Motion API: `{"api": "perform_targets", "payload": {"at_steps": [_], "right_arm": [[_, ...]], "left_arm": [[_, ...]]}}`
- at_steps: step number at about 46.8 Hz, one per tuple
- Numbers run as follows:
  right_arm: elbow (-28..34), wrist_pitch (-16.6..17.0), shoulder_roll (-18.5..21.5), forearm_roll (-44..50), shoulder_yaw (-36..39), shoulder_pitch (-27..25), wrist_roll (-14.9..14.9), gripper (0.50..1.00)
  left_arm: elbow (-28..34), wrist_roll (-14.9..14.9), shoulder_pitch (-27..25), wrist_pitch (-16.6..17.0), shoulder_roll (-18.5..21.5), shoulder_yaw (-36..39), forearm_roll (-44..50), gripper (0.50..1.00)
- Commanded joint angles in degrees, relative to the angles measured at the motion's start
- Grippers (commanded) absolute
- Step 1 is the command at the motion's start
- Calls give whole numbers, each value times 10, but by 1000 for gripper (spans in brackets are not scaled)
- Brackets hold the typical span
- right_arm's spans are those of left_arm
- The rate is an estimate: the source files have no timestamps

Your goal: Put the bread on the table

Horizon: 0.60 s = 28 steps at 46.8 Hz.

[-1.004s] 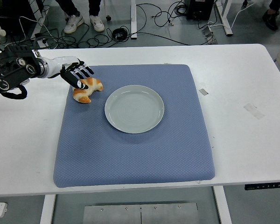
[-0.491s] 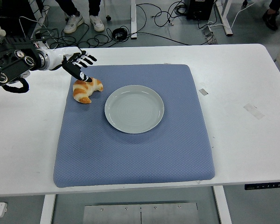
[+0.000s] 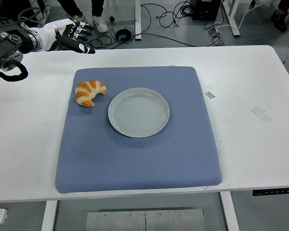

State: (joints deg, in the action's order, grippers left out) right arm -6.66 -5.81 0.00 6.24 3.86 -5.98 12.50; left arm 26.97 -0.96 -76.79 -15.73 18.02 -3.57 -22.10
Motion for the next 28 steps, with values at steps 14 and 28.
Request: {"api": "perform_targets", "payload": {"at_steps": [14, 28], "right_arm": [[0, 0, 0, 0, 0, -1, 0, 1000], [0, 0, 0, 0, 0, -2, 0, 1000]], "left_arm": [[-37, 1, 2, 1, -10, -84, 86, 924], [-46, 0, 8, 39, -11, -137, 105, 957]]}}
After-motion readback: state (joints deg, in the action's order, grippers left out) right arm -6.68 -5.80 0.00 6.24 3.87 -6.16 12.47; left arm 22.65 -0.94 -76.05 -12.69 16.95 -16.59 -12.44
